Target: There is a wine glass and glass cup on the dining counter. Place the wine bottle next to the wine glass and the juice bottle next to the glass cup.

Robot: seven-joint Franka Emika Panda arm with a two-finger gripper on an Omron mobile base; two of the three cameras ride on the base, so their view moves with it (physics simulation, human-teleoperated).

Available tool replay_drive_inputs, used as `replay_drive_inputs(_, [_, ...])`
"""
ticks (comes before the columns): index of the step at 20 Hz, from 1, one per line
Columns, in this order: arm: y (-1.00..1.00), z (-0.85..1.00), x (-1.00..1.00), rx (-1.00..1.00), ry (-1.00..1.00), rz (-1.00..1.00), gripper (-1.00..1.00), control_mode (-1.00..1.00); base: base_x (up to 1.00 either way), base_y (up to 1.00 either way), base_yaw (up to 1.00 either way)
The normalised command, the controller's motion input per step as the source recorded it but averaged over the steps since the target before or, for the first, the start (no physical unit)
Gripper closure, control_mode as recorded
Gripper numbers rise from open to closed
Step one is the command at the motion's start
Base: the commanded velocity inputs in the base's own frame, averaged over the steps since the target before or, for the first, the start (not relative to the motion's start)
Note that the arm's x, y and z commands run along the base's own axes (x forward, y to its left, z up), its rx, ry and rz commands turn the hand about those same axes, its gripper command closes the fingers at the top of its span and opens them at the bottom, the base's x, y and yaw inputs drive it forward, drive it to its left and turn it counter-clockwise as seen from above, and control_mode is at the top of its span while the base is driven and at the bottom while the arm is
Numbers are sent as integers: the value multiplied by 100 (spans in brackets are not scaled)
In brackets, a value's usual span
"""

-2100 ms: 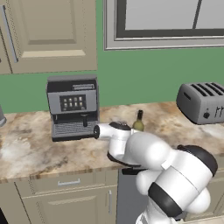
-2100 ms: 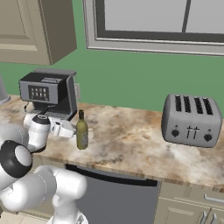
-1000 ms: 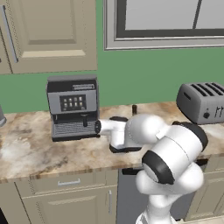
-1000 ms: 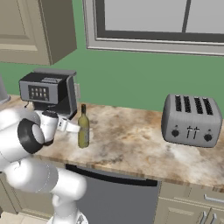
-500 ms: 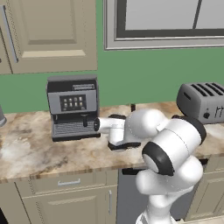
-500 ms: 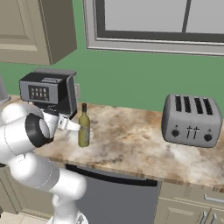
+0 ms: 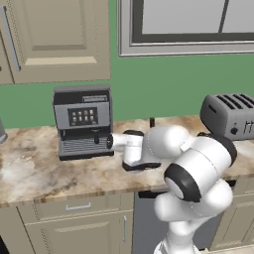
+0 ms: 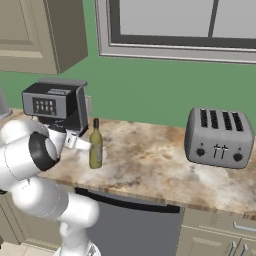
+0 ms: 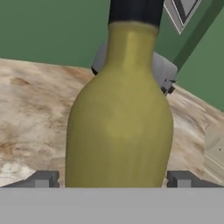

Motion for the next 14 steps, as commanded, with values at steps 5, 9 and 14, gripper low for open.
replay_drive_inputs(5, [7, 20, -32, -10, -12, 0, 100, -100, 0, 0, 0])
replay_drive_inputs(9, [17, 31, -29, -14, -22, 0, 100, -100, 0, 0, 0])
replay_drive_inputs(14, [7, 28, -39, -8, -24, 0, 100, -100, 0, 0, 0])
